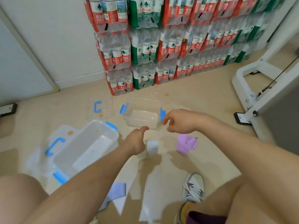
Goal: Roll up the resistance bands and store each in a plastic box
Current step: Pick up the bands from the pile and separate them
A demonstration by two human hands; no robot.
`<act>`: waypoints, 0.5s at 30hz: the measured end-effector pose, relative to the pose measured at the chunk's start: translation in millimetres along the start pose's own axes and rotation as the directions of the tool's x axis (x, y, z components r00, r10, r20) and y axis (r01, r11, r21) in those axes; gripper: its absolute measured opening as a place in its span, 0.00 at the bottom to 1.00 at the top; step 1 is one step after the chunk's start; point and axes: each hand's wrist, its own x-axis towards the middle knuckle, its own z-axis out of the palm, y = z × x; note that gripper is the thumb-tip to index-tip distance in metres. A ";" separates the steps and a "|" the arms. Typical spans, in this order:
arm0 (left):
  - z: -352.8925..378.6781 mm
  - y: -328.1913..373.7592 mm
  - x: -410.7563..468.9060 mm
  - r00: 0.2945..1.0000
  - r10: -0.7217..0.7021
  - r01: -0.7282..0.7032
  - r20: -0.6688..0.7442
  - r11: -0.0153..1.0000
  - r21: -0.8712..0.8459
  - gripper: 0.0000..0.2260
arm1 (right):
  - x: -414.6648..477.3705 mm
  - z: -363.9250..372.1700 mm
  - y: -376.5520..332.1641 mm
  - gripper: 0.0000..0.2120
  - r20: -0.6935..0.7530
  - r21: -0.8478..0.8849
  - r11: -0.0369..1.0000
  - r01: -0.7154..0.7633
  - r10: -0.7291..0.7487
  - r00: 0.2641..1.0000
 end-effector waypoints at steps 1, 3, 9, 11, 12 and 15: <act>7.9 -5.6 -0.8 0.999 -0.017 0.017 0.028 1.000 -0.015 0.29 | 4.4 7.2 0.1 0.17 0.021 -0.012 1.000 0.016 -0.016 1.000; 16.6 -19.5 -5.4 0.998 -0.012 0.010 0.063 1.000 0.029 0.26 | 15.6 21.4 -1.0 0.16 0.074 0.016 0.999 0.038 -0.040 0.996; 3.5 -71.2 -28.1 0.978 -0.175 0.167 0.115 0.983 0.082 0.19 | 58.4 67.1 -10.0 0.09 0.125 0.497 0.849 -0.180 0.135 0.983; 1.4 -86.5 -45.8 0.956 -0.280 0.287 0.082 0.953 -0.096 0.18 | 72.3 100.4 -28.4 0.09 0.133 0.753 0.609 -0.251 0.232 0.964; 3.8 -94.6 -55.8 0.940 -0.337 0.340 0.052 0.915 -0.218 0.17 | 78.4 121.3 -40.1 0.09 0.159 0.808 0.520 -0.278 0.261 0.952; 25.2 -120.3 -90.8 0.866 -0.499 0.456 0.023 0.771 -0.445 0.15 | 96.5 187.8 -79.8 0.15 0.221 0.780 0.547 -0.304 0.214 0.952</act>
